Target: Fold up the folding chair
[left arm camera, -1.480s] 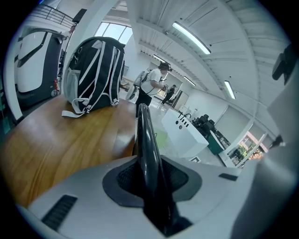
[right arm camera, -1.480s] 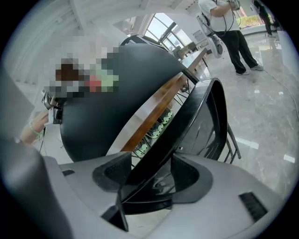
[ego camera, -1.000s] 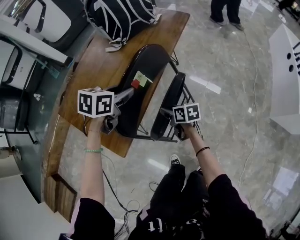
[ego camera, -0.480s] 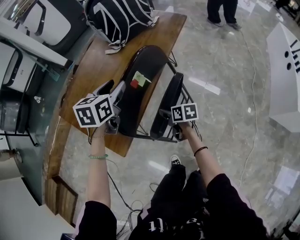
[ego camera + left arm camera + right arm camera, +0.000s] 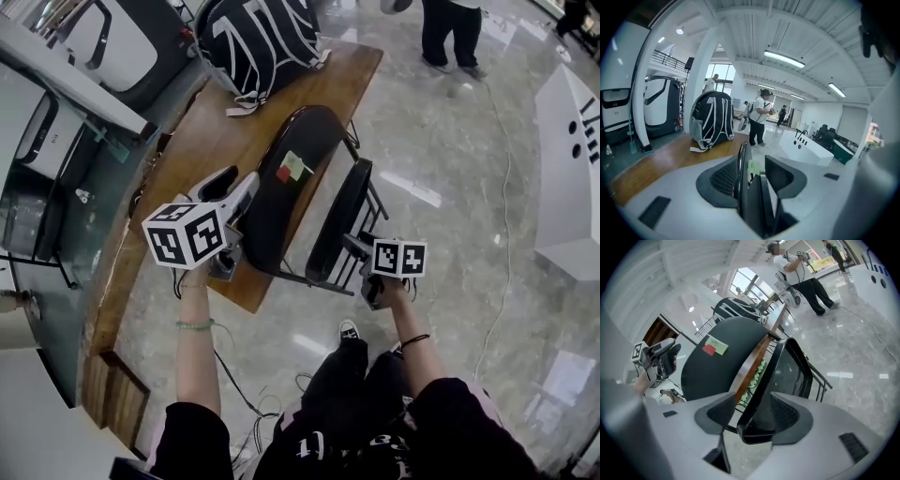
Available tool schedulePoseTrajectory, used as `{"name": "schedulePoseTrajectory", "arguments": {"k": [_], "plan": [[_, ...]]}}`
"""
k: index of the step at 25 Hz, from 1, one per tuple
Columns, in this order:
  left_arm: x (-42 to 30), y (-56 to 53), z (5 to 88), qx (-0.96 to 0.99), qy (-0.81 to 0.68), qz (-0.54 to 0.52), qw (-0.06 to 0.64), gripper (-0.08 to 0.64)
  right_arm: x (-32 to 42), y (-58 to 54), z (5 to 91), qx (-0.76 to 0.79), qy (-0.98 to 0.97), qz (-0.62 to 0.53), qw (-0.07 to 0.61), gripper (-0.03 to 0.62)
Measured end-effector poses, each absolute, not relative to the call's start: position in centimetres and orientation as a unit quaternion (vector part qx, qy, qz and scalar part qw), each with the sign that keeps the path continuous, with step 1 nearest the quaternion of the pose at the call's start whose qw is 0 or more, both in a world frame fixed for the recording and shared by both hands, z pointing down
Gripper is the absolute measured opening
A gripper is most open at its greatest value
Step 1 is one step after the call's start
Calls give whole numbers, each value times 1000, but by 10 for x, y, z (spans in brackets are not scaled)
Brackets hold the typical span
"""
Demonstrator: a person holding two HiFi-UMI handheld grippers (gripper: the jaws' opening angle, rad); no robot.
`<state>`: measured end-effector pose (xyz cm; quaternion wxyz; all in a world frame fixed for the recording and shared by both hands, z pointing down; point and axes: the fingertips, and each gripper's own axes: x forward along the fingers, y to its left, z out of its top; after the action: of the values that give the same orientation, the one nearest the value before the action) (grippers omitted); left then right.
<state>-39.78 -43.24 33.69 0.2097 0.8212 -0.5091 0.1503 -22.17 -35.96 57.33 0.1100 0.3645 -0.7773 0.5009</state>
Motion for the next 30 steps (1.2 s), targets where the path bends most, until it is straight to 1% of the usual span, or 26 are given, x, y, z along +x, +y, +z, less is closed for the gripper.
{"name": "schedulePoseTrajectory", "arguments": {"k": [6, 16, 19, 24, 30], "plan": [[-368, -401, 342, 834, -474, 167, 229, 178, -223, -340, 509, 352, -807, 465, 90, 225], [-315, -337, 350, 839, -444, 174, 262, 178, -206, -288, 444, 329, -833, 442, 57, 225], [-297, -311, 353, 835, -442, 174, 278, 178, -195, -267, 434, 322, -834, 444, 59, 225], [-258, -261, 361, 826, -446, 172, 299, 178, -170, -227, 422, 299, -848, 429, 82, 224], [-203, -188, 372, 807, -471, 169, 315, 178, -125, -160, 408, 261, -854, 440, 93, 224]]}}
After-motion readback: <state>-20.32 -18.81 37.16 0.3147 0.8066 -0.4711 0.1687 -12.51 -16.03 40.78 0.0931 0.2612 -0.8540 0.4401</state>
